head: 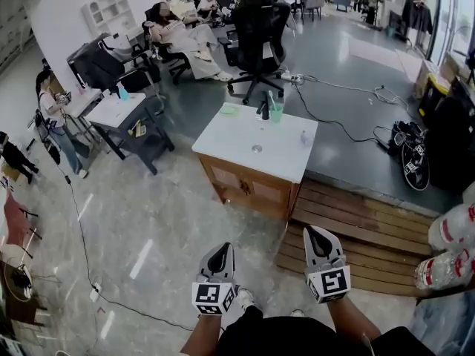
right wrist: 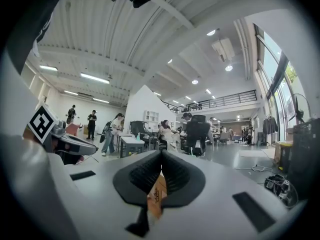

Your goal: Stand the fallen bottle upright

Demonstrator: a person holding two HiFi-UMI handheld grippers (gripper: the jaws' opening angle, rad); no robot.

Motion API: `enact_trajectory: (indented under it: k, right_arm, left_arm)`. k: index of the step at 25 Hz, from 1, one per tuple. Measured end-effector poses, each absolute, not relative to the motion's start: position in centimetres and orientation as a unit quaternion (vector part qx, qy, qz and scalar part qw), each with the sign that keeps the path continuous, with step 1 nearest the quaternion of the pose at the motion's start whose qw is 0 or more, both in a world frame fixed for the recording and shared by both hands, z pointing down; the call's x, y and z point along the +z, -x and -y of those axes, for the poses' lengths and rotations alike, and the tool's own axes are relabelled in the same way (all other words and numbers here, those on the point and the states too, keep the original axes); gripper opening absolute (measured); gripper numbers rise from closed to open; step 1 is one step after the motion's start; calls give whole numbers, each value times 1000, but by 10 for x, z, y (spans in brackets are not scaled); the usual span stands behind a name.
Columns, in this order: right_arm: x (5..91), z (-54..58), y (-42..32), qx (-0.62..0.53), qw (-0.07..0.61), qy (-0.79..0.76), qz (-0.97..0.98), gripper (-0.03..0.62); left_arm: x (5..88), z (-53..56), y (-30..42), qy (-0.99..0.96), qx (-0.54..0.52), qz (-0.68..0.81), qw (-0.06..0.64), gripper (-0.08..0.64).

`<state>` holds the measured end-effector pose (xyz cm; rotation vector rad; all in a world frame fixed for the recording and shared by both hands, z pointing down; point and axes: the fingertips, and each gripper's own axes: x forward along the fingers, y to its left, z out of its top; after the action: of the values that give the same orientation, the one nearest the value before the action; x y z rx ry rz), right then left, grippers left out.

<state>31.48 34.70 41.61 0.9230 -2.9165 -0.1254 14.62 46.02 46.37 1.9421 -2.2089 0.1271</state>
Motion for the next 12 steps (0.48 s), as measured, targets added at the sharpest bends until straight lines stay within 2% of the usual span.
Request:
enact_trajectory:
  k: [12]
  right_arm:
    - [429, -345, -185, -32, 53, -344, 937, 15]
  left_arm:
    - [473, -447, -15, -696, 51, 710, 96, 18]
